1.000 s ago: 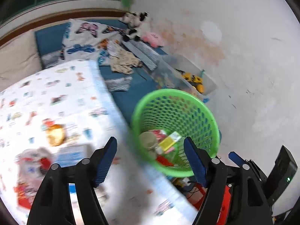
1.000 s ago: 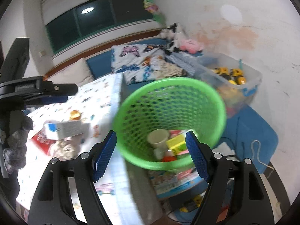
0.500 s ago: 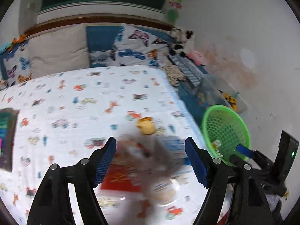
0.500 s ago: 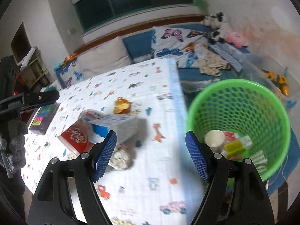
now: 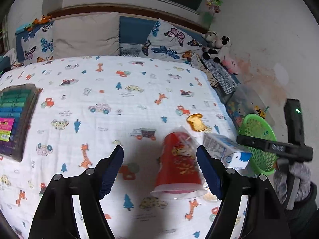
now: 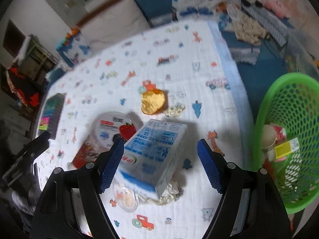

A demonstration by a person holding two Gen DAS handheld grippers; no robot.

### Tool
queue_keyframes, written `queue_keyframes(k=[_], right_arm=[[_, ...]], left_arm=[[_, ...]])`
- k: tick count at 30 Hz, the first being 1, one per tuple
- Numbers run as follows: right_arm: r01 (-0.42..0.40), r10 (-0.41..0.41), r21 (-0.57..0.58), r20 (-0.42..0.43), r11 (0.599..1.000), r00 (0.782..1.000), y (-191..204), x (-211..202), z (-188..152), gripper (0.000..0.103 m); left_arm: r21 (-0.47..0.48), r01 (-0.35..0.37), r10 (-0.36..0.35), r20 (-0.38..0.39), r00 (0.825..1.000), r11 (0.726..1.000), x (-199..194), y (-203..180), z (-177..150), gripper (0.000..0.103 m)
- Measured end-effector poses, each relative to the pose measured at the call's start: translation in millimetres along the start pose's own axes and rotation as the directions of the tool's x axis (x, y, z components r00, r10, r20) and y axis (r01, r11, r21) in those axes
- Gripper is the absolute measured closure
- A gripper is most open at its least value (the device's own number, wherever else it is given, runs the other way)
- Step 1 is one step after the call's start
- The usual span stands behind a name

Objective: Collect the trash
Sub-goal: 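Move both tools back over the bed toward the milk carton and red cup, then grasp the white milk carton with the right tool while the left tool grasps the yogurt tub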

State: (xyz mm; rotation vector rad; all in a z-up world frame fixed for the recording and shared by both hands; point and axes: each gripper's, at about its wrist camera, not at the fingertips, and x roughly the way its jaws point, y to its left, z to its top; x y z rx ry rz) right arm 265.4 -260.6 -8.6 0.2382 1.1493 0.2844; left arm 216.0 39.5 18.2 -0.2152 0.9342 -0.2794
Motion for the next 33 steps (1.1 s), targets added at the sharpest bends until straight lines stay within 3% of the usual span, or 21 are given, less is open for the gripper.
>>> queue_keyframes(k=[4,12,20,27,33], right_arm=[[0.025,-0.023,0.023,-0.072,0.999,0.997,-2,23,9,0.027],[-0.009,0.031,0.112,-0.193,0.994,0.981,-7,55,24,0.027],[0.016,0.008,0.084,-0.273,0.996,0.962,0,63,32,0.027],[0.022,0.014,0.108,-0.321,0.994,0.947,-5,71,34,0.027],[0.038,-0.014,0.077,-0.294,0.996,0.956,-4,58,31,0.029]], left_arm=[[-0.017,0.002,-0.002,-0.008,1.000,1.000,3,10,-3,0.030],[-0.016,0.023,-0.023,-0.041,0.999,1.000,13,15,-6,0.029],[0.003,0.032,-0.031,-0.066,0.997,0.999,26,9,-6,0.029],[0.034,0.038,-0.034,-0.094,0.995,0.999,35,1,-6,0.029],[0.121,0.048,-0.033,-0.123,0.992,0.992,45,-19,-5,0.027]])
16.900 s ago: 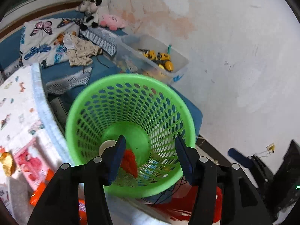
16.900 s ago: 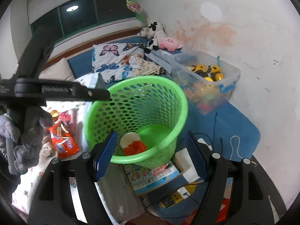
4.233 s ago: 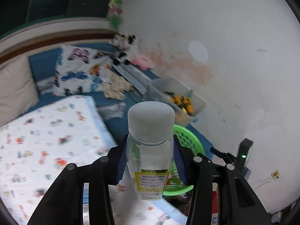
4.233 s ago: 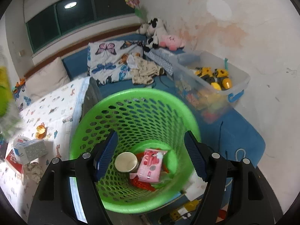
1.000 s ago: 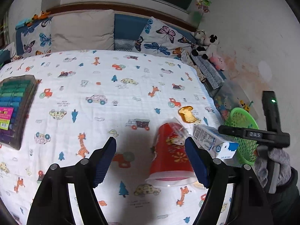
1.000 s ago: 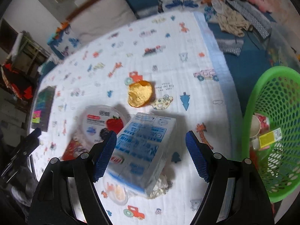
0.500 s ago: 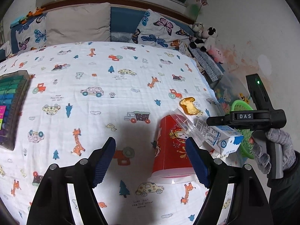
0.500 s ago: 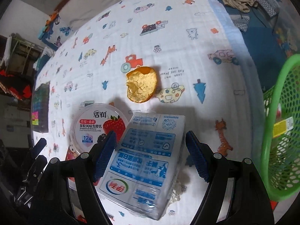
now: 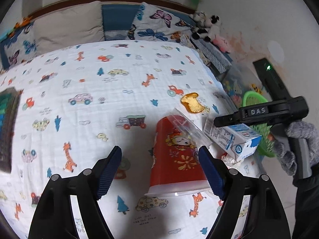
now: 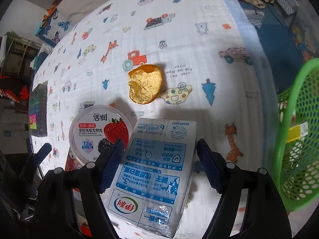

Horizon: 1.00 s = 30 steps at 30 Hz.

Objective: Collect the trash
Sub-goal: 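Grasp the white milk carton with the right tool while the left tool grasps the yogurt tub, then lift the milk carton and release it into the basket with the right tool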

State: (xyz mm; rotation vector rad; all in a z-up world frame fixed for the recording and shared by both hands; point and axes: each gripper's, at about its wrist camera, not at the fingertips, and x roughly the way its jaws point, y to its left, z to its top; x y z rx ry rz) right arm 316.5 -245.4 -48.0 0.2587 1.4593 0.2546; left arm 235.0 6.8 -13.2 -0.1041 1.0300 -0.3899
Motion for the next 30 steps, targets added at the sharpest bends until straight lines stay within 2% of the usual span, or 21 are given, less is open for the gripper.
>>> queue_keyframes(k=[6,10,14,17,24,28,30], right_arm=[[-0.026,0.029,-0.035,0.103,0.999,0.994,-5,-30,-15,0.030],[-0.087,0.089,-0.017,0.152,0.996,0.984,-18,-45,-24,0.030],[-0.146,0.142,0.013,0.182,0.989,0.973,-35,-55,-32,0.031],[-0.160,0.154,0.012,0.209,0.987,0.966,-40,-63,-39,0.031],[-0.086,0.099,-0.054,0.314,0.995,0.944,-45,-92,-69,0.032],[-0.030,0.054,-0.068,0.384,0.997,0.922,-49,-105,-82,0.032],[-0.019,0.044,-0.065,0.411,0.998,0.910,-53,-111,-86,0.032]], left_arm=[[0.115,-0.007,0.011,-0.036,0.999,0.993,12,-19,3,0.025],[0.202,-0.016,0.026,-0.048,0.999,0.979,20,-31,6,0.022],[0.303,-0.020,0.040,-0.060,0.997,0.953,30,-44,12,0.019],[0.377,-0.024,0.054,-0.069,0.996,0.926,37,-52,18,0.019],[0.508,-0.001,0.055,-0.091,0.994,0.861,54,-67,28,0.019],[0.548,0.030,0.030,-0.101,0.994,0.836,59,-74,31,0.017],[0.578,0.038,0.025,-0.101,0.995,0.815,60,-79,32,0.017]])
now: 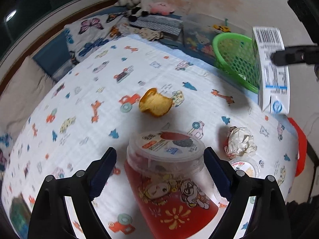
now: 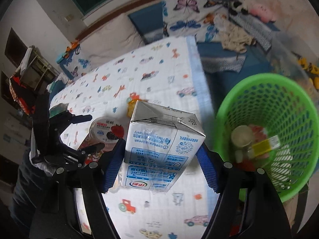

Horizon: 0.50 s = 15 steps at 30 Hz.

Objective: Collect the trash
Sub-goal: 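Lift the milk carton and release it into the basket with the right tool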

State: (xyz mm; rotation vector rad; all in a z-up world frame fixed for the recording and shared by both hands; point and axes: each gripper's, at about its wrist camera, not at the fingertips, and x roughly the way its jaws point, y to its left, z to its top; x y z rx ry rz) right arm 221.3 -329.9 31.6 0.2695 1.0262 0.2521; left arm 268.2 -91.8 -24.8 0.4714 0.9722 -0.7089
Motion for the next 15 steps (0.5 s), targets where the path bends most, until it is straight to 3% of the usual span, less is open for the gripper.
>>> queue_keyframes(k=[15], right_arm=[[-0.007,0.006,0.038,0.019,0.999,1.000,-21,-7,-5,0.032]], left_arm=[[0.098,0.040,-0.036,-0.049,0.998,0.994,14,-4,8,0.017]])
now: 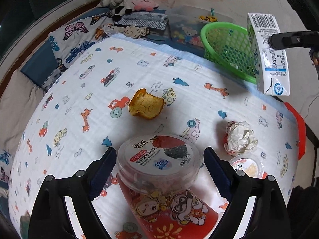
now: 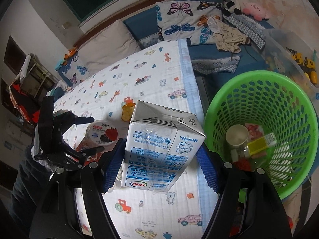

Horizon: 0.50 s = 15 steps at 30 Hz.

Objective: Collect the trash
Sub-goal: 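Lift the milk carton and release it into the basket with the right tool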

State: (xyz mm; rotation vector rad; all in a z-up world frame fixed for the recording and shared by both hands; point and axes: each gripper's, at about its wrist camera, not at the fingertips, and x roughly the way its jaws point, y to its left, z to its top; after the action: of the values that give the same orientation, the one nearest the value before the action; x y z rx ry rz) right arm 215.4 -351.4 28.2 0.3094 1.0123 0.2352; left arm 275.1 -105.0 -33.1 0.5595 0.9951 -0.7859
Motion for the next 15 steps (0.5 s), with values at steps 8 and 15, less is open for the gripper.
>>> queue_keyframes(k=[8,15], right_arm=[[-0.009,0.009,0.006,-0.009,1.000,1.000,-2,6,1,0.032],[-0.009,0.009,0.013,-0.016,1.000,1.000,-5,9,-1,0.032]], left_arm=[[0.012,-0.004,0.004,-0.020,1.000,1.000,9,3,2,0.017],[0.023,-0.015,0.016,-0.038,0.999,1.000,15,4,5,0.017]])
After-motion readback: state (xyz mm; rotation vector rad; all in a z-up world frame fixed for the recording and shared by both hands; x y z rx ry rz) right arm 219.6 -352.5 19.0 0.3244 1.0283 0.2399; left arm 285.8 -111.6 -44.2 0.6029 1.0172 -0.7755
